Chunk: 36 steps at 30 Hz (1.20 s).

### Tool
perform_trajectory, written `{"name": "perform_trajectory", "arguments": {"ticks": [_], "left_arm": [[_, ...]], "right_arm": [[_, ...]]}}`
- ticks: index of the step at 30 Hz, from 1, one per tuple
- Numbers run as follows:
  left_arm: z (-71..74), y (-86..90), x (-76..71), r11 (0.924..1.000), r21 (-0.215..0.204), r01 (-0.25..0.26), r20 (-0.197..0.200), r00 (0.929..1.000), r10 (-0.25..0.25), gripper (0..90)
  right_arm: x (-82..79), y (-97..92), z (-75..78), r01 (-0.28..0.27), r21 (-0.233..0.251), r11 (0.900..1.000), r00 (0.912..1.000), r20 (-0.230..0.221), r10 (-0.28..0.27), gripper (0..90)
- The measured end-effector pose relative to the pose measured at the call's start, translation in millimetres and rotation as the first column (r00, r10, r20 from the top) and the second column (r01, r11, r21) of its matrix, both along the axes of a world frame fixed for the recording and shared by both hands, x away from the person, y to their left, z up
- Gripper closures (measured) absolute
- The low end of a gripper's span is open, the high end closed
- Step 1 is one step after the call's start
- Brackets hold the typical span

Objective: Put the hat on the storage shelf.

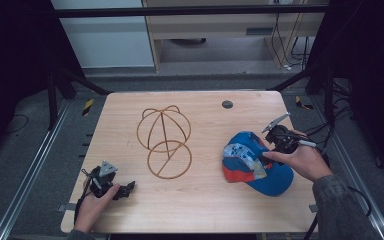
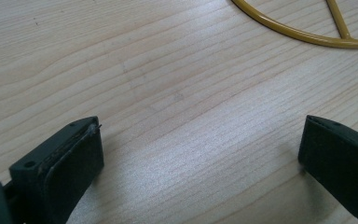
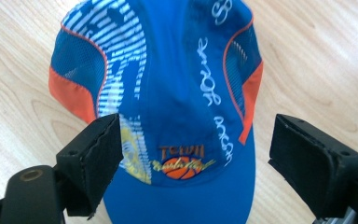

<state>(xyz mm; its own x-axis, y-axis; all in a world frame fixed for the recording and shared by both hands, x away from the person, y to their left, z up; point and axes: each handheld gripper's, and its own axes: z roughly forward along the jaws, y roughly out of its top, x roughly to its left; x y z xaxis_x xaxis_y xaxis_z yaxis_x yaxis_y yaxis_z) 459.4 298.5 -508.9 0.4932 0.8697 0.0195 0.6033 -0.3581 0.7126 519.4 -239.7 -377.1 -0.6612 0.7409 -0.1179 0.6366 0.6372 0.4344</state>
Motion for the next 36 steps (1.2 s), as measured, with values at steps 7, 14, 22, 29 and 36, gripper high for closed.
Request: {"name": "perform_trajectory", "arguments": {"ticks": [7,14,22,29,36], "left_arm": [[0.2,0.2,0.0,1.0,0.003,0.002,-0.001,1.0,-0.002,0.0],[-0.2,-0.3,0.1,1.0,-0.005,-0.001,0.002,1.0,0.001,0.0],[-0.1,0.0,0.2,1.0,-0.002,0.002,0.001,1.0,-0.002,0.0],[-0.2,-0.2,0.2,1.0,-0.004,0.0,0.001,1.0,0.0,0.0],[-0.2,-0.1,0.4,1.0,-0.005,0.002,0.001,1.0,-0.002,0.0]], "right_arm": [[6.8,14.8,4.4,-0.029,-0.04,0.9988,0.9995,0.01,0.03,21.8],[15.3,25.8,6.7,-0.039,-0.012,0.9992,0.9992,0.006,0.039,31.7],[22.5,35.9,1.8,-0.046,0.017,0.9988,0.9988,-0.017,0.046,38.2],[28.1,38.2,-0.6,-0.036,0.042,0.9985,0.9991,-0.021,0.036,44.8],[33.7,37.1,-5.6,-0.034,0.053,0.998,0.9983,-0.045,0.037,48.9]]}}
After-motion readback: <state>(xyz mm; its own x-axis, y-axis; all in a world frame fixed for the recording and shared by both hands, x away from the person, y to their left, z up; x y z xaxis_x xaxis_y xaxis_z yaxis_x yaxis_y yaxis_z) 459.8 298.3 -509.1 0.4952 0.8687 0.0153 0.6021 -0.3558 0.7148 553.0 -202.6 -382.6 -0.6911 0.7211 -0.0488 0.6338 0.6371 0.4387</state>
